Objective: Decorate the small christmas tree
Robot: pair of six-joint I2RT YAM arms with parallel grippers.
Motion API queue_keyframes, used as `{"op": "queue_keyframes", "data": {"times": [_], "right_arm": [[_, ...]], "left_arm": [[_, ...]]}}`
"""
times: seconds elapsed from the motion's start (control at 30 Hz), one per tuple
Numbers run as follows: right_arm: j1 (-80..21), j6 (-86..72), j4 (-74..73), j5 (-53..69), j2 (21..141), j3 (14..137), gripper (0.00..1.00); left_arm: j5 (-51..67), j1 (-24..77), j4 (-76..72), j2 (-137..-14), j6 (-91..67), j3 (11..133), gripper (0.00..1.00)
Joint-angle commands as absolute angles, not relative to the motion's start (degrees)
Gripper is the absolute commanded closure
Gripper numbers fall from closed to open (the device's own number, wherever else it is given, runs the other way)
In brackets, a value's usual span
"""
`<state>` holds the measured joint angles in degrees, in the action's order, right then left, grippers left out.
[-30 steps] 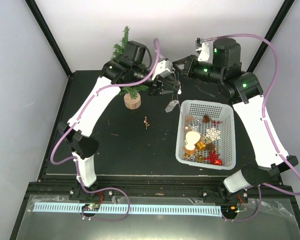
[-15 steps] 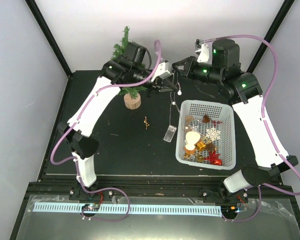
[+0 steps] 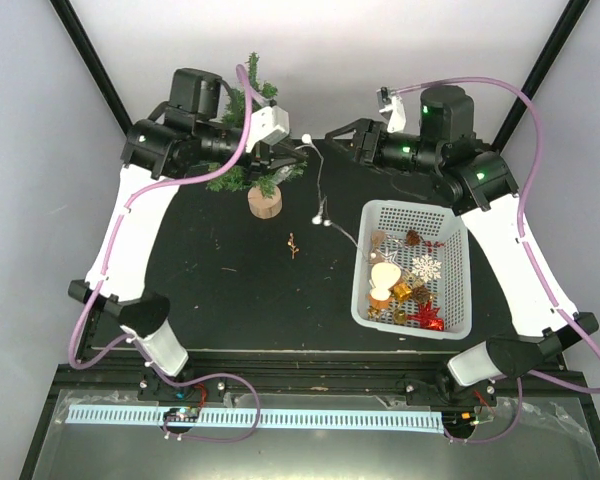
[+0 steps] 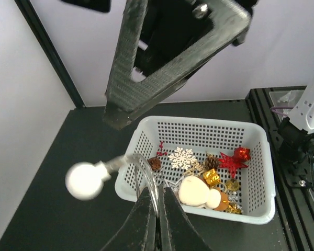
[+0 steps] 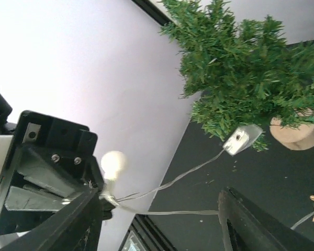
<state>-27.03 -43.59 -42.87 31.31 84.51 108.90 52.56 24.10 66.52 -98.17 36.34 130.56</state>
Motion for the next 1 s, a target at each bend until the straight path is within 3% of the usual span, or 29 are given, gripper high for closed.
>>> {"op": "queue_keyframes", "data": {"times": [0.0, 0.47, 0.97], "right_arm": [[-27.2, -42.0, -39.5, 38.2, 82.6, 108.3, 0.37], [-27.2, -30.6, -60.5, 21.7, 82.3, 104.6, 0.38], [-27.9, -28.3, -67.7, 17.0, 102.5, 110.0, 0.39]], "left_arm": [[50.9, 23.3, 71.0, -95.0, 39.0, 132.9, 0.98], [47.9, 14.6, 73.1, -86.1, 39.9, 133.0, 0.98], [49.9, 7.3, 72.4, -76.4, 38.0, 125.9, 0.98]]}}
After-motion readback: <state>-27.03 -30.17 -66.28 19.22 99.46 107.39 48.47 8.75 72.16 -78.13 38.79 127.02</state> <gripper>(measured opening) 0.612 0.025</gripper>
